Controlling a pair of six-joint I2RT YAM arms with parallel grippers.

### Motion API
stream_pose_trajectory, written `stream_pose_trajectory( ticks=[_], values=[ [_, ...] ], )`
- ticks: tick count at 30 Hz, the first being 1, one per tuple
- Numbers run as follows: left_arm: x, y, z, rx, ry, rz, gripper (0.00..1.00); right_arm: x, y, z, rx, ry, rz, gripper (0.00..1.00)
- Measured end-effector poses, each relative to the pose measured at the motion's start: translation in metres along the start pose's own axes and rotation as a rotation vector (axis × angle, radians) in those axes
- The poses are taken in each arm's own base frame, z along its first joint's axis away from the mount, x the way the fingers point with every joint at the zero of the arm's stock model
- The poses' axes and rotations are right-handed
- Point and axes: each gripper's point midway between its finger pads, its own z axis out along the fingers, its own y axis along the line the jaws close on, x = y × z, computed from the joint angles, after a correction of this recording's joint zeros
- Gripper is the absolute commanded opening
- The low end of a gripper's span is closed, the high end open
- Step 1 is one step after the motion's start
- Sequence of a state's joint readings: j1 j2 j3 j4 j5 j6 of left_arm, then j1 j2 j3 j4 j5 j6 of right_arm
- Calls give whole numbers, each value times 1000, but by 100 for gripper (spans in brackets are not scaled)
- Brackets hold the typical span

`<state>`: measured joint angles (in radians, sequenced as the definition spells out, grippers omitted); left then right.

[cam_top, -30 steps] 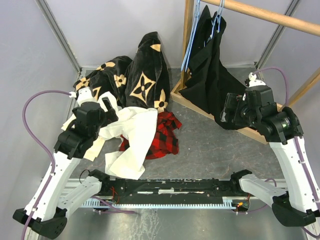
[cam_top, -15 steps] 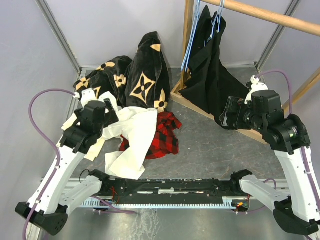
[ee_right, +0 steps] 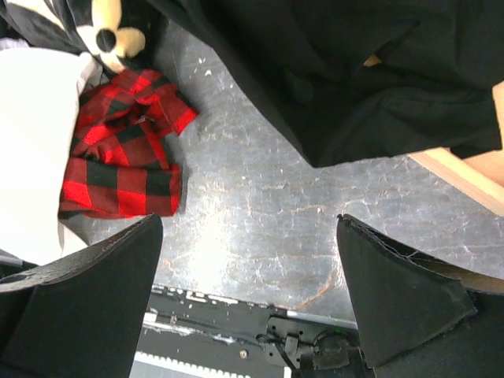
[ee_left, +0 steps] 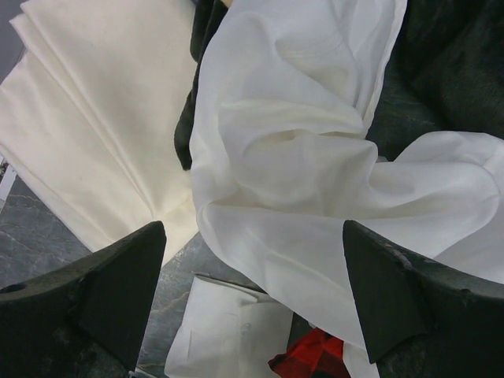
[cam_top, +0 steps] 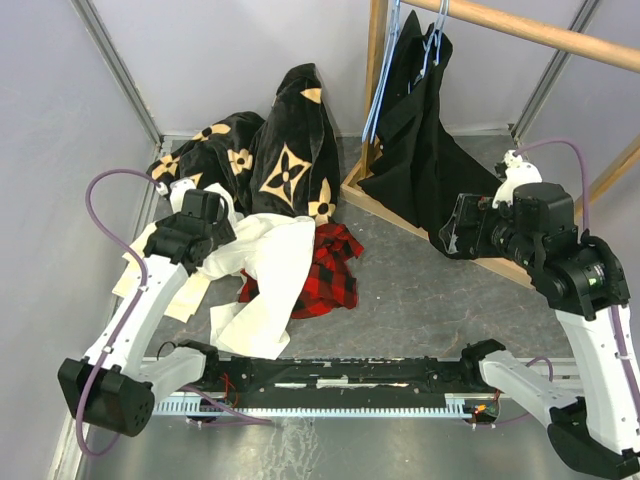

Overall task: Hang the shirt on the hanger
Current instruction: Move the hanger to the clothesline.

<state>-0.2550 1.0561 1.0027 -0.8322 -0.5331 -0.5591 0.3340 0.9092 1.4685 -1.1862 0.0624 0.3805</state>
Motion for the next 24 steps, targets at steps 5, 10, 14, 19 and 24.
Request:
stream_pose_trajectory(
  ticks=[5,10,14,19,24],
  values=[
    [11,-3,7,35,38,7,93,-23,2,-1,6,-90,20,99],
    [7,-10,-9,138,7,6,89,-78,17,-2,-28,-245,58,99],
    [-4,-10,-29,214,-56,-2,88,-121,30,10,-51,-348,78,99],
    [-12,-4,-42,240,-110,26,88,-160,45,42,-70,-402,73,99],
    [-14,0,-46,242,-133,43,87,-181,56,87,-73,-393,36,99]
  ],
)
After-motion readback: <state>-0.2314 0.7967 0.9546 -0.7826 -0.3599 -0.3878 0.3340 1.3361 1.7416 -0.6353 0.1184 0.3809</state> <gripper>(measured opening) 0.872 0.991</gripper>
